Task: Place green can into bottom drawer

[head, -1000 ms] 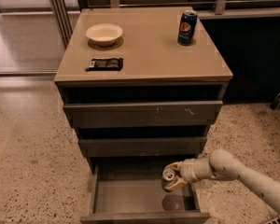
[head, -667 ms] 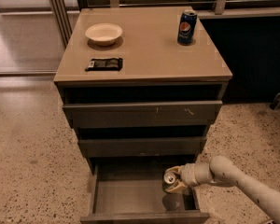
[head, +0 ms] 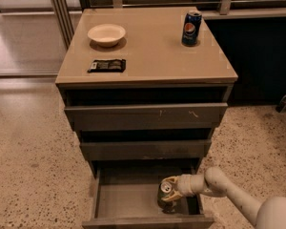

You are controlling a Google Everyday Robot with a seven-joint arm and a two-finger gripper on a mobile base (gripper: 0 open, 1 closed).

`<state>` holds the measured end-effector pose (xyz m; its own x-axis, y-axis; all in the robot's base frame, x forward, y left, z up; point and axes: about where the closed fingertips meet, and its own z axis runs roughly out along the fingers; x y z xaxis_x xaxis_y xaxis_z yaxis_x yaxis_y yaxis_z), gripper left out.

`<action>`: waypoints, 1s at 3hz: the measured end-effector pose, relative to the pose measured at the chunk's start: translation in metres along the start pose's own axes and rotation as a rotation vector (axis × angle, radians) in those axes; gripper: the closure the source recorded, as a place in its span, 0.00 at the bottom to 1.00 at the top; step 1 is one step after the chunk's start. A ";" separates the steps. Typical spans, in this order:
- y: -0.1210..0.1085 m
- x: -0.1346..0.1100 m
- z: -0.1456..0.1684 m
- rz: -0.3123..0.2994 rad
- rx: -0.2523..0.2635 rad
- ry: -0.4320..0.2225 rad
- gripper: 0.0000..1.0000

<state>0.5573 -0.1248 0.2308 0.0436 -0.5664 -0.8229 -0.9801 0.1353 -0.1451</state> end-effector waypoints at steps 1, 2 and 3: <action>-0.002 0.017 0.023 0.013 -0.014 -0.017 1.00; -0.004 0.029 0.036 0.016 -0.024 -0.014 1.00; -0.005 0.036 0.046 0.010 -0.034 0.004 1.00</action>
Offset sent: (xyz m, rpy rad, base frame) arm 0.0208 0.0117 -0.0602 0.0084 0.0283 0.0115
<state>0.5724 -0.1089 0.1763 0.0333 -0.5686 -0.8220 -0.9866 0.1129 -0.1181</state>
